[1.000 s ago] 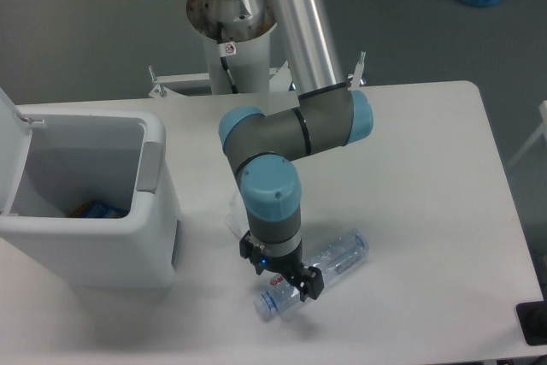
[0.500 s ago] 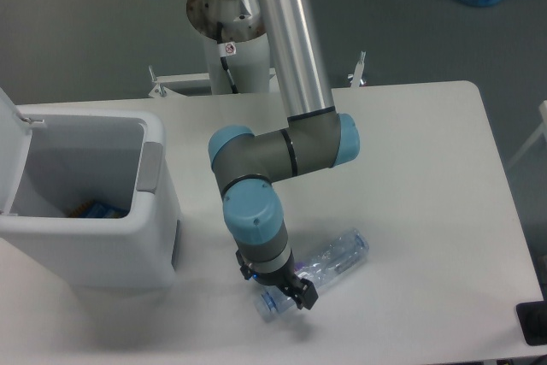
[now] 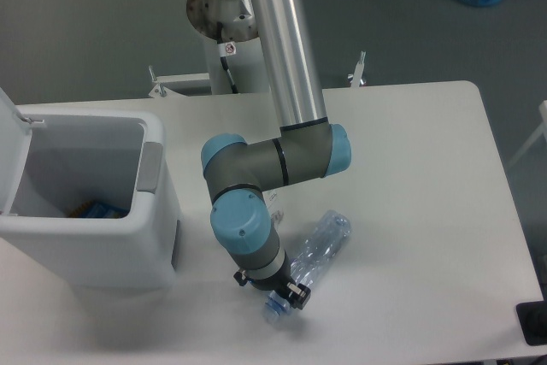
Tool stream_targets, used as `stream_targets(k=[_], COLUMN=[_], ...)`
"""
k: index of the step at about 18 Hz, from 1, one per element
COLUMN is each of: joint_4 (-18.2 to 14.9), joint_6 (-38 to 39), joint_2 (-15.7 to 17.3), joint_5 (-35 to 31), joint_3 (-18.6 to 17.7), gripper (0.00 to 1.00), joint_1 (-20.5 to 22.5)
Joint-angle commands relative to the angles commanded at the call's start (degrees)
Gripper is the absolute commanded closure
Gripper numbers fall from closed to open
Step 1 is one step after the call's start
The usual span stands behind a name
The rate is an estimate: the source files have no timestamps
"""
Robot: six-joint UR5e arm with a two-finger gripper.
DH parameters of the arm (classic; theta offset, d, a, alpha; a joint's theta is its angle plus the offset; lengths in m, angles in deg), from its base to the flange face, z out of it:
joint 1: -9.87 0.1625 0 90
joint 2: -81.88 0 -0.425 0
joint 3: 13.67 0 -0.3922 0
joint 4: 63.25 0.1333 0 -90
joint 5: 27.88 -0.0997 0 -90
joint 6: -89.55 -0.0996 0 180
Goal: Place the trash in the trash can
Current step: 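Close the gripper on the bottle's cap end, then lift the bottle and carry it over the white trash bin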
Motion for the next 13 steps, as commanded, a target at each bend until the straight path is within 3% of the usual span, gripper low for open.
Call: stream_targets(k=[8,13], joint_4=[0.0,0.0], joint_6=[0.0,0.5], joint_2=[1.6,4.0], joint_5=[2.2,8.3], joint_3=[2.0,3.6], gripper=[0.52,0.52], joint_1=[0.9,3.6])
